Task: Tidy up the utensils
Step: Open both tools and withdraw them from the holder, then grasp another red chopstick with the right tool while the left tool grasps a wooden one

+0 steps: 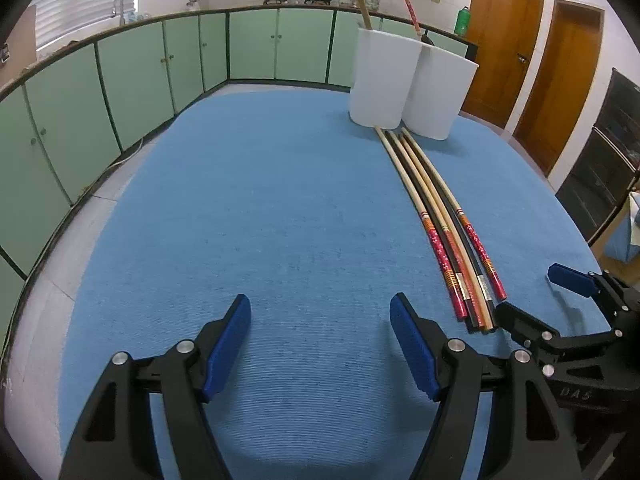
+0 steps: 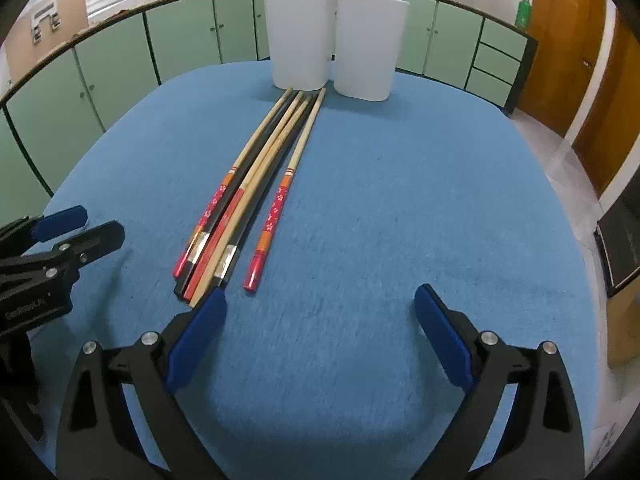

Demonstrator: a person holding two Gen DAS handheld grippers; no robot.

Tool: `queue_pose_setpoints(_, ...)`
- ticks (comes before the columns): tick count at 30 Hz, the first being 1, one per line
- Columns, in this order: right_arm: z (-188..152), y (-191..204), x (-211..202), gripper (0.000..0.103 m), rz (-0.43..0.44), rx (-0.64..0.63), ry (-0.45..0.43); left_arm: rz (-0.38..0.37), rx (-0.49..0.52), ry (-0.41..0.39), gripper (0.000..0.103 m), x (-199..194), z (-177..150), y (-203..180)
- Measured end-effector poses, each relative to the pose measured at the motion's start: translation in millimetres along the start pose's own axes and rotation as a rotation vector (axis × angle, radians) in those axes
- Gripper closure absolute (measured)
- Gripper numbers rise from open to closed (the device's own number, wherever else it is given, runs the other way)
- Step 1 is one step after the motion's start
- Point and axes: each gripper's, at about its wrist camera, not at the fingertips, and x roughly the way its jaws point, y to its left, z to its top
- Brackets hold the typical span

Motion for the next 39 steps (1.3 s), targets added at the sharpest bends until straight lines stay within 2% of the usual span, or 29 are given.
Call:
queue_pose_setpoints(1,0.8,-0.6,0.8,0.019,0.004,0.009,0.001,0.000,-0.002,0.000,0.032,0.0,0.0,0.7)
queue_pose_setpoints(5,4.7,-0.3,3.7,0.026,-0.008,0.009,-0.003,-0.003,-0.004,0.007,0.032,1.7,0.3,-0.1)
queue_pose_setpoints(7,4.5,-4.4,2.6,0.033,-0.029,0.013,-0.005,-0.003,0.000,0.008,0.032,1.9,0.6,-1.8)
queue_pose_setpoints(9,3.2,-9.4,0.6,0.033,-0.051,0.019,-0.007,-0.004,0.004,0.008,0.032,1.7,0.5,-3.2)
queue_pose_setpoints(11,3.2,-17.4,0.8,0.034,-0.022,0.045,-0.007,-0.006,0.008,0.009,0.032,2.4,0.8,-4.9)
queue_pose_setpoints(13,2.7,-19.1,1.0,0.039,0.018,0.055,-0.017,-0.009,0.015,0.015,0.032,3.2,0.2,-8.0)
queue_pose_setpoints(15,4.4,-14.8,3.2,0.050,0.037,0.039,-0.025,-0.008,0.024,0.021,0.032,4.2,-0.4,-10.8)
queue_pose_setpoints(18,6.3,-9.8,4.5,0.073,0.071,0.026,-0.031,-0.011,0.034,0.026,0.032,3.8,-1.8,-14.5)
queue_pose_setpoints(19,5.5,-8.2,3.2,0.088,0.084,0.024,-0.032,-0.012,0.037,0.029,0.031,3.8,-2.4,-16.4)
queue_pose_setpoints(21,5.1,-8.0,3.8,0.097,0.109,0.023,-0.030,-0.020,0.045,0.033,0.031,3.9,-3.4,-21.2)
queue_pose_setpoints(27,4.2,-18.1,0.4,0.098,0.078,0.030,-0.034,-0.047,0.084,0.045,0.030,2.1,-5.9,-38.7)
queue_pose_setpoints(33,-1.8,-31.7,-4.2,0.098,0.092,0.069,-0.037,-0.018,0.129,0.052,0.030,7.1,-6.3,-54.0)
queue_pose_setpoints(39,-4.0,-33.0,-5.5,0.098,0.107,0.083,-0.039,-0.026,0.153,0.061,0.030,13.4,-2.5,-69.4)
